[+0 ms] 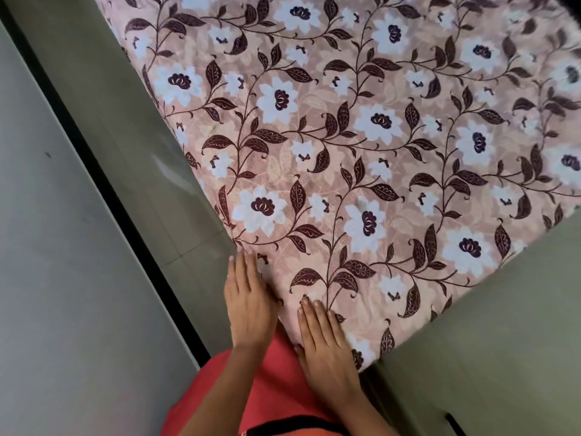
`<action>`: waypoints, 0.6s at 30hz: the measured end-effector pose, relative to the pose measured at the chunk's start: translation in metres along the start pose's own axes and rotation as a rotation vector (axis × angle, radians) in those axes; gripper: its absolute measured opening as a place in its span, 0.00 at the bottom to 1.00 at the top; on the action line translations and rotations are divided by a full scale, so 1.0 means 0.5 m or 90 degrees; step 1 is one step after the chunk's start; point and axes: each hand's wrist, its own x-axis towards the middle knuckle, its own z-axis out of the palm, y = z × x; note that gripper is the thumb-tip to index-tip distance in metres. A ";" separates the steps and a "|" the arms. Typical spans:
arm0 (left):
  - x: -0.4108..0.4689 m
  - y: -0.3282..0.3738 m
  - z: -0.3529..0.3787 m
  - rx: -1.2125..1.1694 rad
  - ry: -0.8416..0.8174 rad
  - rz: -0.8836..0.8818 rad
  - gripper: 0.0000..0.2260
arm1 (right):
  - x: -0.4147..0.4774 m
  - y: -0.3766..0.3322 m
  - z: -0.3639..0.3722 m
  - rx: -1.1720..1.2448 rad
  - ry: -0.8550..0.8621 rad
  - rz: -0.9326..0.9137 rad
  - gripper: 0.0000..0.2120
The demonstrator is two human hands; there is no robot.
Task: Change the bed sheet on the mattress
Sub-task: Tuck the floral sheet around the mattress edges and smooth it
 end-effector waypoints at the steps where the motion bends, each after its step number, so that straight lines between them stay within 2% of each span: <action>1: -0.012 0.002 0.001 0.040 -0.026 0.102 0.29 | -0.005 0.002 -0.002 0.002 -0.005 0.004 0.31; 3: -0.039 0.005 0.010 0.119 -0.106 0.265 0.31 | -0.017 0.006 -0.006 0.022 -0.015 0.014 0.30; 5: -0.055 0.008 0.015 0.160 -0.161 0.321 0.27 | -0.023 0.005 -0.010 0.036 -0.014 0.021 0.27; 12: -0.044 0.032 -0.027 0.251 -0.358 0.263 0.27 | -0.036 0.004 -0.055 0.096 -0.158 0.041 0.34; 15: -0.034 0.068 -0.065 0.347 -0.436 0.243 0.29 | -0.024 0.000 -0.081 0.153 -0.261 0.072 0.34; 18: -0.007 0.129 -0.155 0.373 -0.458 0.214 0.27 | 0.013 0.005 -0.179 0.233 -0.218 0.094 0.30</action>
